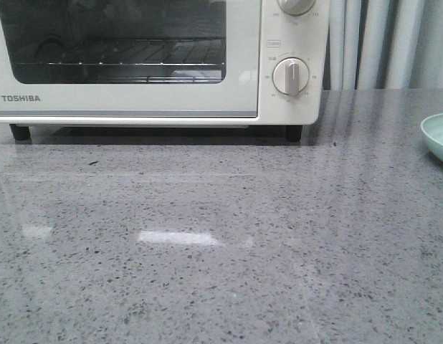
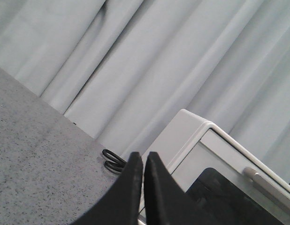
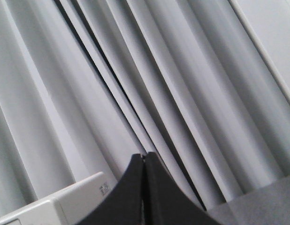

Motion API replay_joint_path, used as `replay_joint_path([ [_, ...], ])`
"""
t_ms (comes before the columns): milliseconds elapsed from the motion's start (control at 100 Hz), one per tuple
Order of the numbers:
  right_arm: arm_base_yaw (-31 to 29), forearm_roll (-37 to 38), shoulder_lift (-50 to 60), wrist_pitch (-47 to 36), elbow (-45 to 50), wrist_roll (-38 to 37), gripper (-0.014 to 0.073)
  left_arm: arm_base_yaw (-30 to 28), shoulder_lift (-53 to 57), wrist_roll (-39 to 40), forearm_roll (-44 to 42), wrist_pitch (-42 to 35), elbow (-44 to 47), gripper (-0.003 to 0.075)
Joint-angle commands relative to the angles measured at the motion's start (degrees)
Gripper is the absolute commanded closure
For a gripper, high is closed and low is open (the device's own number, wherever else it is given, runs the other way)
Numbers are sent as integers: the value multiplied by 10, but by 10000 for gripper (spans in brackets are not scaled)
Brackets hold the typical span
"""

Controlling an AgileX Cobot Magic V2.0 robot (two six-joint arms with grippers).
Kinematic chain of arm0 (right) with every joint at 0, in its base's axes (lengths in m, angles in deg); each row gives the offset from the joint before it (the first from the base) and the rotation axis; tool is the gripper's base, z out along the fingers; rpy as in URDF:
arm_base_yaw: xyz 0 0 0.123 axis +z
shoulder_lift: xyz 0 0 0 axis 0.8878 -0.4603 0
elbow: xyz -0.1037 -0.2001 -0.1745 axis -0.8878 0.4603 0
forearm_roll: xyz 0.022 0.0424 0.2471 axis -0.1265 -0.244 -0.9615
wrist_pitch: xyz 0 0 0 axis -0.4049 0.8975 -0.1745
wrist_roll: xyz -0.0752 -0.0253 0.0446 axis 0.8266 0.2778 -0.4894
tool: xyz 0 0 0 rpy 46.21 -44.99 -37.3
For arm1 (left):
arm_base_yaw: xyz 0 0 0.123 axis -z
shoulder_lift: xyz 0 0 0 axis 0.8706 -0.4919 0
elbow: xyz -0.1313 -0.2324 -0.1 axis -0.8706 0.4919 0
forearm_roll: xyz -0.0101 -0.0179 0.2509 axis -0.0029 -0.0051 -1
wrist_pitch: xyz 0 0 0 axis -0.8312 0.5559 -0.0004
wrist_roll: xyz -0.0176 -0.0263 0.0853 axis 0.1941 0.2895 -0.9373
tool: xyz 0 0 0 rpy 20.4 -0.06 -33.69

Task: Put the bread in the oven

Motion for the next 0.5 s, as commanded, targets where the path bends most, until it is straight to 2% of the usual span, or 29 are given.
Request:
replay_joint_path([
  [0, -5, 0, 10, -1, -13, -12, 670, -1, 17, 3, -2, -39, 13, 741],
  [160, -5, 0, 10, 9, -21, -18, 669, -1, 16, 3, 10, -63, 13, 741],
  [240, -3, 15, 10, 114, -59, -17, 669, 1, 16, 3, 3, -59, 3, 741],
  [280, -2, 42, 7, 171, -81, -17, 670, 3, 16, 3, -16, -33, -8, 741],
  [370, -3, 115, -9, 224, -132, -12, 669, 9, 3, 3, -68, 57, -51, 741],
  [490, -3, 120, -57, 347, -220, -7, 669, 19, -35, 3, -137, 131, -120, 741],
])
